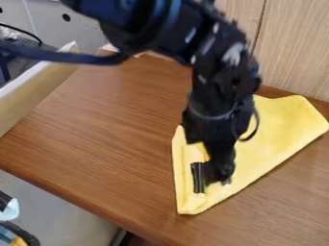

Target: Unfold the cloth from the top to the bottom

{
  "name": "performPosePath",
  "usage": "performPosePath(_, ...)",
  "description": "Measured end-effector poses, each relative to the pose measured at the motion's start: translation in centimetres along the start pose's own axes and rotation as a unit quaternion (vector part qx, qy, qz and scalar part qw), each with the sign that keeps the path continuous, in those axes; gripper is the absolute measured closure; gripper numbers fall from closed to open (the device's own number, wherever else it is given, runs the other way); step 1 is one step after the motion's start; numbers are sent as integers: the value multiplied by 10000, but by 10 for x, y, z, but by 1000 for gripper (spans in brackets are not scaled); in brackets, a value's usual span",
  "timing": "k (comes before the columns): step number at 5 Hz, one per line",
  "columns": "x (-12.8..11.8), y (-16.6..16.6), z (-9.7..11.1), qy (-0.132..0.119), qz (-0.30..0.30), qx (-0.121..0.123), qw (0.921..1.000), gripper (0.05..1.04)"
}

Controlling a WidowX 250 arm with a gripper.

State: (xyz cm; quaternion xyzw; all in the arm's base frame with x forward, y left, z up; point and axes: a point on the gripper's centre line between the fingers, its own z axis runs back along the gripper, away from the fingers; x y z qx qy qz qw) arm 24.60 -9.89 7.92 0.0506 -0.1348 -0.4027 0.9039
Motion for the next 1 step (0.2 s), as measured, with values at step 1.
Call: performPosePath(1,13,7,18,-290,133,149,9994,83)
